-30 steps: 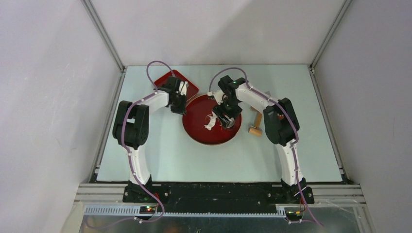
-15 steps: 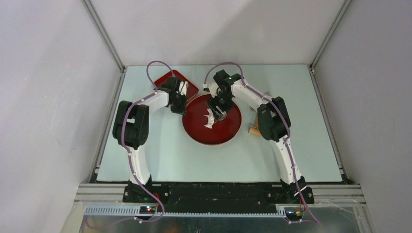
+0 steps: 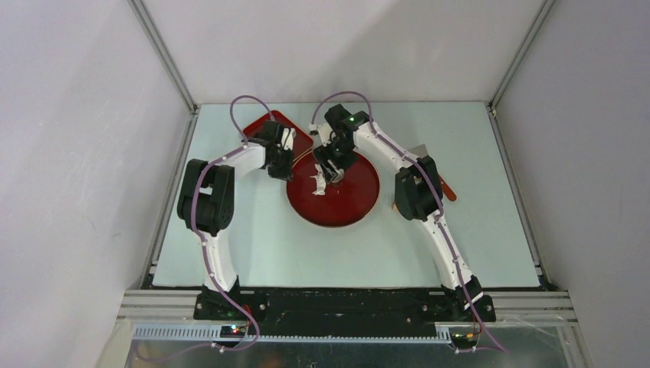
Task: Roll out the dumpling wrappers from the dough
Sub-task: Remove the dumpling wrapper from the work surface.
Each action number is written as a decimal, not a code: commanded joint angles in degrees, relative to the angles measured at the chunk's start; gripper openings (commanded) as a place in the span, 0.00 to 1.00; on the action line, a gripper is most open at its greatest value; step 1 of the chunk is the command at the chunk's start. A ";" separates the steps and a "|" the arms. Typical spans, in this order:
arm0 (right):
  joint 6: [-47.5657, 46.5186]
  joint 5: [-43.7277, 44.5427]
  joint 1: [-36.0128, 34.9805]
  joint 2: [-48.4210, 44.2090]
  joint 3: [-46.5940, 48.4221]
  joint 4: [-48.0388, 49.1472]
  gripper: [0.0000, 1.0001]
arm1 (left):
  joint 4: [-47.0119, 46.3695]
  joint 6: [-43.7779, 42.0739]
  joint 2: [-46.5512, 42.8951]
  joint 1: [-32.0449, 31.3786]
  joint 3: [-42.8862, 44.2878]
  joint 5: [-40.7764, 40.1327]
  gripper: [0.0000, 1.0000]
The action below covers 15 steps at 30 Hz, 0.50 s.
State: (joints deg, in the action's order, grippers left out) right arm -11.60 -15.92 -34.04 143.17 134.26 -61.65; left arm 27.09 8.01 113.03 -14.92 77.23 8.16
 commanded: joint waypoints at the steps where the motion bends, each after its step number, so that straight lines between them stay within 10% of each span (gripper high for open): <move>1: 0.53 -0.46 0.92 -3.97 1.56 -0.67 0.23 | -0.29 -0.83 -2.91 -0.33 -0.56 0.34 0.00; 15: -0.31 -2.00 5.24 -14.10 -17.14 4.55 0.26 | -0.29 -0.80 -2.82 -0.39 -0.57 0.26 0.00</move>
State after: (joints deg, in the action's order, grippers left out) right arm -12.34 -15.99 -28.47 128.95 118.37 -60.38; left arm 27.09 8.01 113.01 -14.94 77.23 8.21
